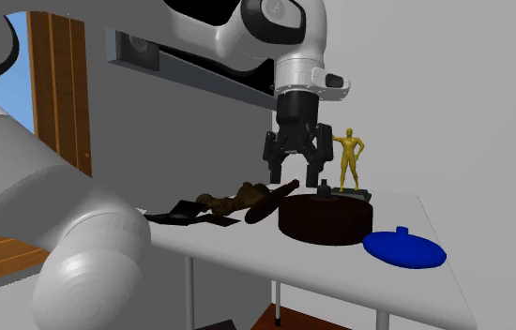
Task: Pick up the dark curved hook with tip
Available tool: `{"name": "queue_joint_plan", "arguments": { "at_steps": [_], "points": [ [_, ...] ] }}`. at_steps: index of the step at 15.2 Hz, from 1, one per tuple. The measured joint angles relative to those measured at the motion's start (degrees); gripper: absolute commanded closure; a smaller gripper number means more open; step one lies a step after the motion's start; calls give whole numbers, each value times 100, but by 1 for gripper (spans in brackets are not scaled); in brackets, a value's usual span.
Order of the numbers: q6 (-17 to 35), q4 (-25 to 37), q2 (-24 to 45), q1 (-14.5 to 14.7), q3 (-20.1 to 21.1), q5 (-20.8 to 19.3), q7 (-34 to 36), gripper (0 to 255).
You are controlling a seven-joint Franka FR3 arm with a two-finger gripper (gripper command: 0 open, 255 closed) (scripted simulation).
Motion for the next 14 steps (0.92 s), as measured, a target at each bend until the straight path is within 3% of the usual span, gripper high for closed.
{"name": "queue_joint_plan", "arguments": {
  "at_steps": [3,14],
  "points": [
    [137,-31,-1,41,132,133,199,0],
    [1780,-72,538,286,1401,991,1977,0]
  ]
}}
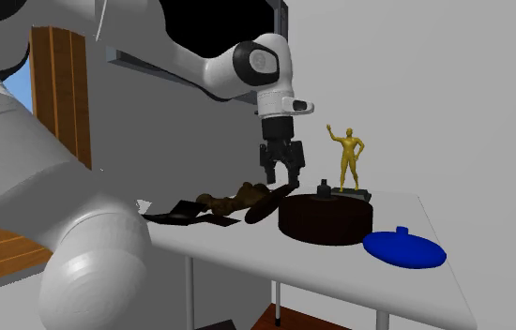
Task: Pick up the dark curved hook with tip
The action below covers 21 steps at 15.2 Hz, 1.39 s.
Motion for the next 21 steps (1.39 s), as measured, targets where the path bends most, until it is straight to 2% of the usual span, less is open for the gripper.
{"name": "queue_joint_plan", "arguments": {
  "at_steps": [5,10,18,19,21],
  "points": [
    [721,338,527,-44,624,79,833,0],
    [1392,763,1136,-198,1306,-100,1747,0],
    [2048,385,1336,-233,1516,-157,1975,0],
    [2085,361,1350,-236,1521,-161,1976,255],
    [2114,344,1357,-238,1524,-162,1976,255]
  ]
}}
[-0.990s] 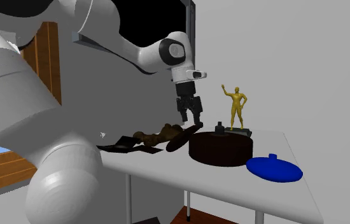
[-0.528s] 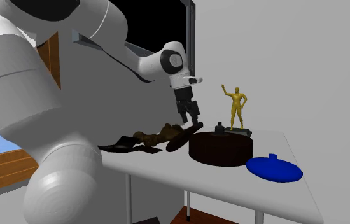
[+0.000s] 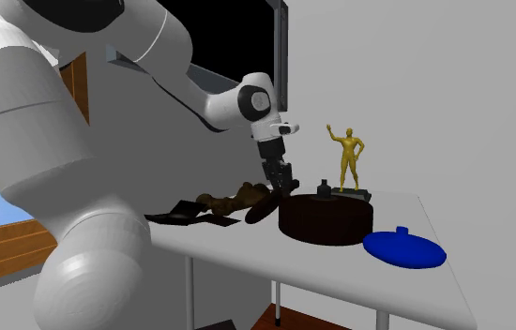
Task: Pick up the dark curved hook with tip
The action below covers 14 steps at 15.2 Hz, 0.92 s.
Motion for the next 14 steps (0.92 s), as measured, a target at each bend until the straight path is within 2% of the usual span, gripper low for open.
{"name": "queue_joint_plan", "arguments": {
  "at_steps": [8,14],
  "points": [
    [8,2,0,-3,1,-5,4,255],
    [-386,299,-88,7,-77,15,-52,255]
  ]
}}
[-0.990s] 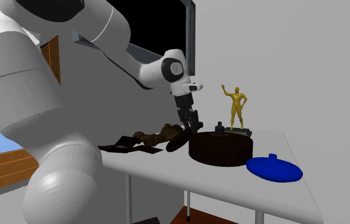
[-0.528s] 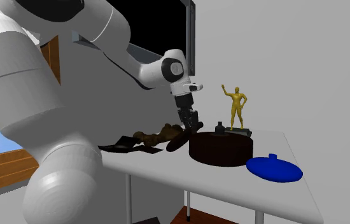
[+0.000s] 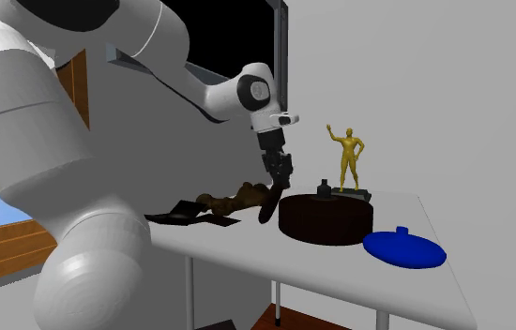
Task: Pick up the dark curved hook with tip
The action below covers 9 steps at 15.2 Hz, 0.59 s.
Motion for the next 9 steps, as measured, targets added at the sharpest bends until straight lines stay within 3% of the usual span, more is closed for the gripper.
{"name": "queue_joint_plan", "arguments": {
  "at_steps": [9],
  "points": [
    [-691,658,-37,-28,-99,-26,-55,255]
  ]
}}
